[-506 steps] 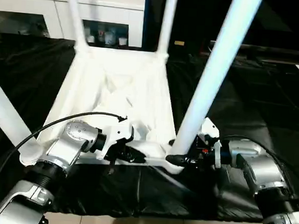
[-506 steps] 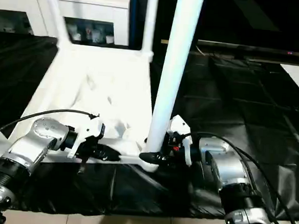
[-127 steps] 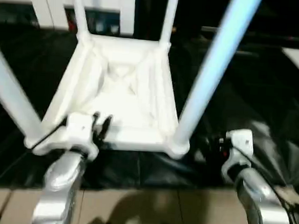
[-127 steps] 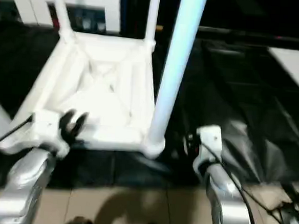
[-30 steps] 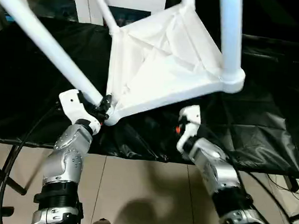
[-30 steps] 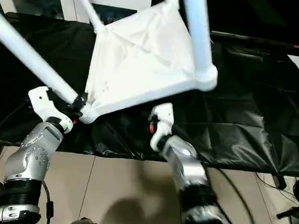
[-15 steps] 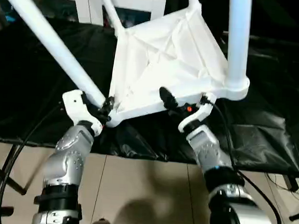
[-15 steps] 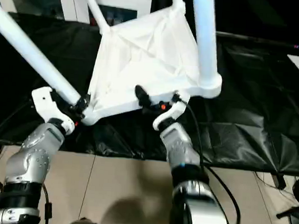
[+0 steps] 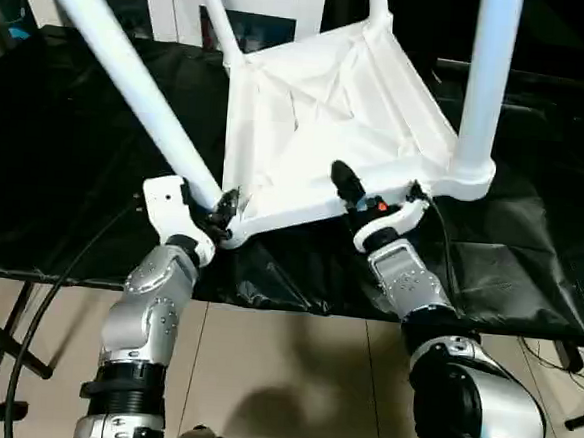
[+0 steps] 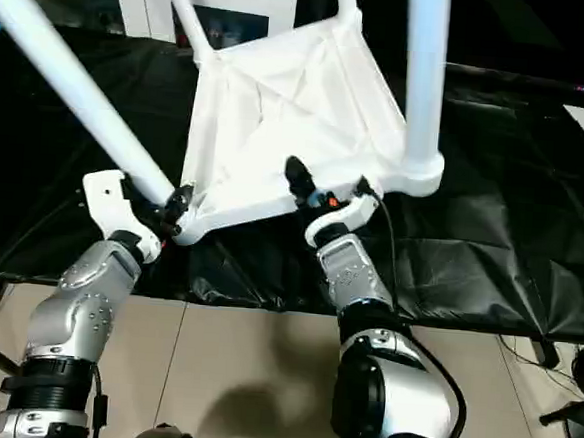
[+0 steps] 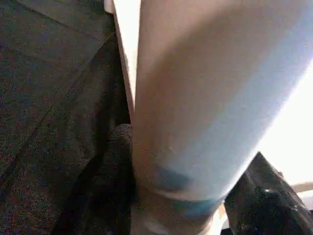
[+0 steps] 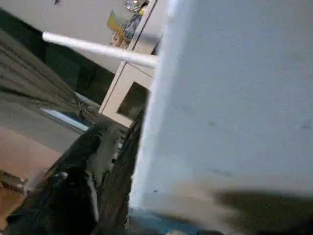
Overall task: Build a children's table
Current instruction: Flip table
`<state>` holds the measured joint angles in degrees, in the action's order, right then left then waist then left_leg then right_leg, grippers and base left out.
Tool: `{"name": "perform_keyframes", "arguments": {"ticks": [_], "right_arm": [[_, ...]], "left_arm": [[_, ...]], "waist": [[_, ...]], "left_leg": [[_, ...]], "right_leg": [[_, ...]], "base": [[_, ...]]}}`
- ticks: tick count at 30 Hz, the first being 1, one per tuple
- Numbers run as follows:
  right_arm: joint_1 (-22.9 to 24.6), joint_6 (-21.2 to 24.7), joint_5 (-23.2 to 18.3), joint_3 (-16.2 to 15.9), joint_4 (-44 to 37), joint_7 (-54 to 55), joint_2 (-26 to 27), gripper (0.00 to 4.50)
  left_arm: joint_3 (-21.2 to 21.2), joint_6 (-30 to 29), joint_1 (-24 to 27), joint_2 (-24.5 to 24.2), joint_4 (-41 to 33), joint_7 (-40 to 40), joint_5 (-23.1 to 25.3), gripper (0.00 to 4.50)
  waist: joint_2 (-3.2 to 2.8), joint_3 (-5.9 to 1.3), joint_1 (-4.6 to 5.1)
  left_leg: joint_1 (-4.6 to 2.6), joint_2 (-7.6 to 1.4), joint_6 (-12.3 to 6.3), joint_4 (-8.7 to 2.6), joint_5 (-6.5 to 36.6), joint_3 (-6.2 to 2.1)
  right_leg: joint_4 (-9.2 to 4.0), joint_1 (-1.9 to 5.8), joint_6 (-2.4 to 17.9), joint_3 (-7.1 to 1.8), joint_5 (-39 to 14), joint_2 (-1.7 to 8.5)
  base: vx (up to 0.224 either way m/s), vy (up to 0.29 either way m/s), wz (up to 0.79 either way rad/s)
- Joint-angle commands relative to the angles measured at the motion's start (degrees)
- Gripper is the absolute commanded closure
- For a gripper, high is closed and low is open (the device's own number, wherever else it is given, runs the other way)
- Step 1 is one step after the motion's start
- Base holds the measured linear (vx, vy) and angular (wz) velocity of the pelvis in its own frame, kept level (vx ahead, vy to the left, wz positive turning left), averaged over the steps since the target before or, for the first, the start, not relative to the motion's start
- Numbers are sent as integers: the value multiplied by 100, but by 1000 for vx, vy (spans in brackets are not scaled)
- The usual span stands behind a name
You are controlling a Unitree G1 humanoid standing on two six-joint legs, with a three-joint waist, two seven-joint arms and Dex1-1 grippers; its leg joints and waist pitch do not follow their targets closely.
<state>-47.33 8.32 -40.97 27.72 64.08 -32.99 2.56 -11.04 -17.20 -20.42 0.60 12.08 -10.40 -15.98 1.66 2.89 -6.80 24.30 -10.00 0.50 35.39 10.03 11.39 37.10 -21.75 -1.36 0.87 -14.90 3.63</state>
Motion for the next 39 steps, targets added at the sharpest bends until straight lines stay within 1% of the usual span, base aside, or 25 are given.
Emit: {"name": "perform_keyframes", "arguments": {"ticks": [1, 5, 8, 10, 11, 12, 14, 18, 19, 20, 21, 22, 23, 24, 25, 27, 28, 29, 30, 31, 33, 35, 36, 37, 39], "right_arm": [[-216, 60, -106, 81, 41, -70, -58, 113], [-274, 106, -146, 228, 162, -48, -124, 152], [-306, 130, -200, 301, 188, -44, -168, 157], [-343, 101, -160, 340, 208, -52, -196, 190], [-353, 90, -147, 350, 210, -58, -201, 190], [-362, 52, -123, 345, 192, -51, -212, 193], [-374, -53, -71, 338, 162, -28, -231, 207], [-374, -243, -40, 388, 23, 133, -323, 236], [-370, -255, -35, 387, 16, 146, -329, 236], [-348, -316, -11, 382, -22, 214, -358, 239], [-310, -411, 15, 402, -90, 286, -407, 242], [-310, -411, 15, 402, -90, 286, -407, 243], [-218, -598, 79, 457, -239, 422, -564, 243], [-175, -651, 118, 464, -337, 449, -620, 243], [-137, -696, 182, 441, -418, 501, -667, 246], [-117, -720, 223, 421, -464, 533, -691, 247], [-63, -797, 334, 351, -569, 579, -761, 248], [-23, -848, 389, 326, -678, 643, -810, 249], [-23, -848, 389, 326, -678, 643, -810, 249], [54, -870, 444, 323, -965, 748, -892, 250], [86, -873, 512, 295, -1080, 810, -933, 252], [174, -831, 776, 115, -1260, 933, -1012, 253], [202, -811, 856, 60, -1314, 983, -1029, 253], [238, -730, 958, -12, -1411, 1072, -1061, 253], [259, -676, 999, -44, -1475, 1130, -1073, 253]], "left_arm": [[209, 14, 0, 160, -172, -183, -200, 232], [230, 100, -2, 155, -139, -181, -115, 232], [232, 135, -16, 150, -117, -183, -90, 232], [226, 205, -15, 124, -108, -153, -50, 232], [225, 219, -18, 117, -104, -133, -33, 232], [232, 328, -32, 62, -65, -24, 111, 176], [188, 481, -51, -3, -5, -55, 150, 163], [38, 566, -6, -227, 24, -158, 152, 141], [35, 568, 5, -242, 19, -160, 159, 141], [17, 577, 63, -319, -4, -170, 192, 128], [-41, 636, 170, -437, -16, -151, 258, 119], [-41, 636, 170, -437, -16, -151, 258, 106], [-157, 846, 456, -753, -60, -179, 428, 106], [-182, 961, 561, -877, -100, -237, 476, 100], [-183, 1084, 635, -971, -160, -325, 508, 84], [-176, 1165, 669, -1023, -194, -384, 516, 72], [-167, 1244, 737, -1123, -300, -569, 471, 63], [-130, 1334, 780, -1234, -350, -703, 500, 57], [-130, 1334, 780, -1234, -350, -703, 500, 55], [61, 1421, 884, -1500, -441, -1041, 547, 54], [207, 1435, 934, -1657, -451, -1186, 631, 54], [409, 1417, 1045, -1864, -531, -1506, 658, 54], [448, 1406, 1084, -1908, -599, -1614, 637, 54], [506, 1339, 1142, -1997, -744, -1802, 585, 54], [533, 1300, 1173, -2048, -830, -1902, 555, 54]], "waist": [[34, -453, -22], [37, -453, -29], [39, -456, -47], [54, -458, -52], [48, -460, -56], [48, -461, -55], [34, -467, -68], [73, -470, -71], [-4, -467, -77], [11, -470, -74], [-12, -475, -79], [1, -469, -70], [-78, -475, -83], [-50, -465, -68], [-92, -473, -65], [-91, -451, -56], [-145, -445, -75], [-125, -431, -95], [-125, -431, -95], [-112, -411, -137], [-150, -411, -199], [-132, -408, -257], [-126, -402, -252], [-116, -398, -236], [-131, -380, -181]], "left_leg": [[-269, -371, -550, -351, -202, -145], [-263, -370, -584, -342, -221, -140], [-270, -377, -597, -339, -245, -142], [-264, -372, -604, -330, -289, -136], [-263, -374, -604, -330, -298, -139], [-269, -375, -607, -329, -293, -139], [-273, -377, -581, -325, -332, -142], [-277, -362, -593, -307, -499, -129], [-274, -365, -577, -309, -455, -139], [-284, -371, -566, -308, -454, -138], [-279, -367, -543, -306, -467, -143], [-278, -367, -539, -309, -455, -141], [-283, -368, -493, -306, -420, -152], [-275, -369, -487, -317, -385, -158], [-285, -371, -418, -323, -292, -155], [-308, -384, -299, -352, -46, -142], [-321, -388, -237, -359, 64, -149], [-327, -389, -100, -394, 300, -149], [-327, -389, -100, -394, 300, -149], [-372, -395, -2, -410, 539, -120], [-388, -386, 82, -422, 649, -119], [-414, -384, 177, -430, 678, -96], [-407, -378, 194, -437, 702, -77], [-361, -375, 310, -484, 832, -88], [-357, -385, 455, -536, 1140, -90]], "right_leg": [[-240, 184, 1535, -118, 1723, 467], [-236, 183, 1566, -118, 1750, 471], [-230, 179, 1577, -112, 1747, 469], [-223, 180, 1581, -112, 1793, 468], [-218, 180, 1584, -111, 1795, 470], [-223, 173, 1582, -107, 1773, 461], [-212, 172, 1585, -106, 1821, 470], [-180, 171, 1615, -99, 2054, 449], [-180, 160, 1594, -100, 2032, 453], [-186, 158, 1578, -98, 2033, 448], [-169, 163, 1569, -95, 2077, 443], [-180, 160, 1552, -95, 2071, 437], [-173, 154, 1543, -94, 2057, 447], [-196, 161, 1509, -91, 2018, 442], [-186, 157, 1489, -92, 1984, 443], [-217, 138, 1492, -97, 1746, 434], [-229, 121, 1488, -98, 1623, 442], [-257, 128, 1439, -103, 1363, 437], [-257, 128, 1439, -103, 1363, 437], [-287, 82, 1395, -109, 1142, 416], [-295, 73, 1225, -103, 909, 410], [-309, 39, 1098, -85, 732, 405], [-309, 30, 1084, -85, 682, 407], [-317, 41, 1014, -71, 361, 430], [-347, 17, 965, -76, -13, 449]], "base": [[0, 0, 0], [0, 0, 0], [0, 0, 0], [0, 0, 0], [0, 0, 0], [0, 0, 0], [0, 0, 0], [0, 0, 0], [0, 0, 0], [0, 0, 0], [0, 0, 0], [0, 0, 0], [0, 0, 0], [0, 0, 0], [0, 0, 0], [0, 0, 0], [0, 0, 0], [0, 0, 0], [0, 0, 0], [0, 0, 0], [0, 0, 0], [0, 0, 0], [0, 0, 0], [0, 0, 0], [0, 0, 0]]}}
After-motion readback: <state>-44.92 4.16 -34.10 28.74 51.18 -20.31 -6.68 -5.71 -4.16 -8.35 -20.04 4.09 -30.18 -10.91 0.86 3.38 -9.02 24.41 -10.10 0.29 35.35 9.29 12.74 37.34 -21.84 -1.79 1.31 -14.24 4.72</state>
